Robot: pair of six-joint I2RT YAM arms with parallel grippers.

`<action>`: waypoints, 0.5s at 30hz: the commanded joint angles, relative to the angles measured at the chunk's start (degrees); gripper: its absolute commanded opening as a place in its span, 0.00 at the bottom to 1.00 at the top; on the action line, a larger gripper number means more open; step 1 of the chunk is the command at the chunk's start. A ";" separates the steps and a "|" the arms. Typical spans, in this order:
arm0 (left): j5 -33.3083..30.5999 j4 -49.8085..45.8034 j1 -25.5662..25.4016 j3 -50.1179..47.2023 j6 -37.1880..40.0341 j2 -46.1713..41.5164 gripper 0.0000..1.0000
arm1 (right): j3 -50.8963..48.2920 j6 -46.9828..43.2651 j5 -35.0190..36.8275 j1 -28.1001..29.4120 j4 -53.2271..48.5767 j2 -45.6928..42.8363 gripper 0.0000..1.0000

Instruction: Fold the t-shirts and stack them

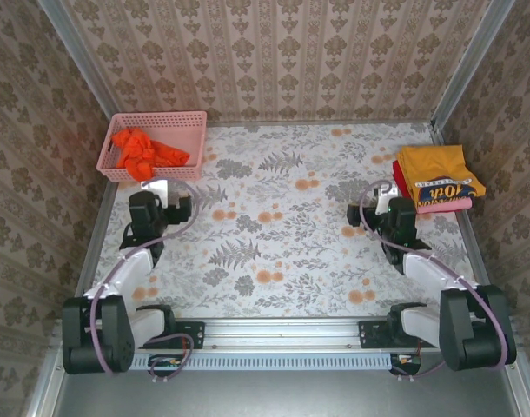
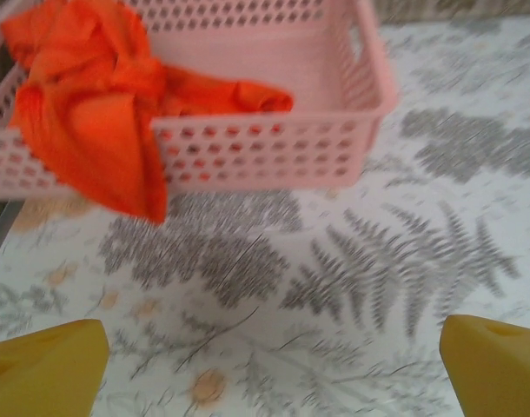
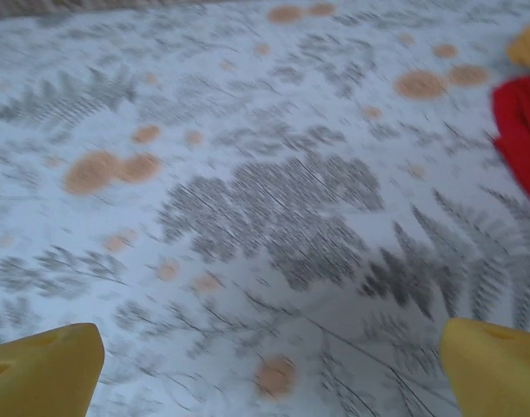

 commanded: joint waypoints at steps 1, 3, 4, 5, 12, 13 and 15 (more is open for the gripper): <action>5.49 11.23 1.97 -2.32 2.16 3.27 1.00 | -2.19 -0.64 5.16 -0.09 16.72 3.29 1.00; 5.77 17.03 2.03 -3.48 3.43 5.40 1.00 | -1.80 -0.91 4.43 -0.07 18.78 4.96 1.00; 5.88 18.63 2.34 -3.36 2.59 6.41 1.00 | -1.70 -1.35 4.18 -0.09 20.83 6.53 1.00; 7.20 18.77 2.98 -2.96 1.87 7.45 1.00 | -0.55 -2.00 4.13 -0.02 19.58 7.25 1.00; 7.89 31.84 1.94 -4.02 2.08 20.80 1.00 | 0.58 -4.65 3.30 -0.13 28.94 18.38 1.00; 6.91 35.53 1.64 -3.40 2.50 23.84 1.00 | 0.86 -4.88 3.10 -0.26 30.36 20.60 1.00; 3.18 30.54 1.49 -2.44 0.98 22.44 1.00 | 1.66 -4.42 3.57 -0.39 29.42 20.82 1.00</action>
